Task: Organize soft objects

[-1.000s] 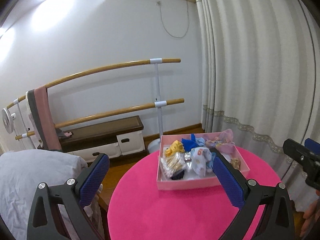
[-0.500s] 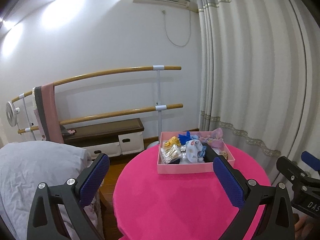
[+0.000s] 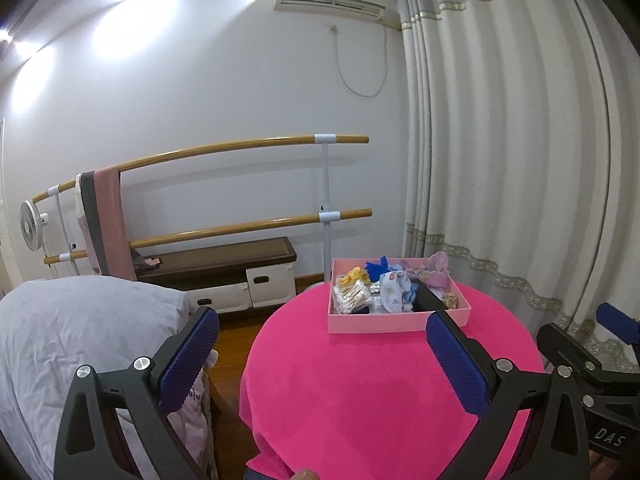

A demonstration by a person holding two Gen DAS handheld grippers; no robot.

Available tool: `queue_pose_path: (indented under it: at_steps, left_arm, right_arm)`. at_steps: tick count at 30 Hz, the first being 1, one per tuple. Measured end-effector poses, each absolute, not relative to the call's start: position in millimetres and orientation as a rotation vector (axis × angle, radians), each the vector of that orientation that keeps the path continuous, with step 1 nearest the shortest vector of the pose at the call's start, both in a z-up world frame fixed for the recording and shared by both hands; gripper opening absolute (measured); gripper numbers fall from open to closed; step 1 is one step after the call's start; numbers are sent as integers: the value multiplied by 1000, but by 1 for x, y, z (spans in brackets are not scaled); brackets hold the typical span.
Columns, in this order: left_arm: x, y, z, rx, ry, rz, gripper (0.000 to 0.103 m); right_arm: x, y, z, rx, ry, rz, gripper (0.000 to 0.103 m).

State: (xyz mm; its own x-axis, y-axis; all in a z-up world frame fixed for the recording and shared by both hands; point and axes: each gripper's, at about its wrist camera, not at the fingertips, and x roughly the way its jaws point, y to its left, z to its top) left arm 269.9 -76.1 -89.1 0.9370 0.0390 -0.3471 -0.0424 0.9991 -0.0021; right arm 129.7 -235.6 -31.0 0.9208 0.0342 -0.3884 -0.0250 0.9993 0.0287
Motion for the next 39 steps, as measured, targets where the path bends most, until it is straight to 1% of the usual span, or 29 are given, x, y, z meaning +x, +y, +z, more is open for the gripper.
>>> queue_pose_path:
  at_steps: [7,19,39]
  left_arm:
    - [257,-73,-82,-25,358,40,103]
    - [254,-73,-69,-35,419,-6,103]
    - [243,-74,-61,-22,410,6,103]
  right_arm:
    - [128,-234,-31,26,401,30,103]
    - [128,-240,-32,36,407,17,103]
    - [126,-246,-32,34,400,7,103]
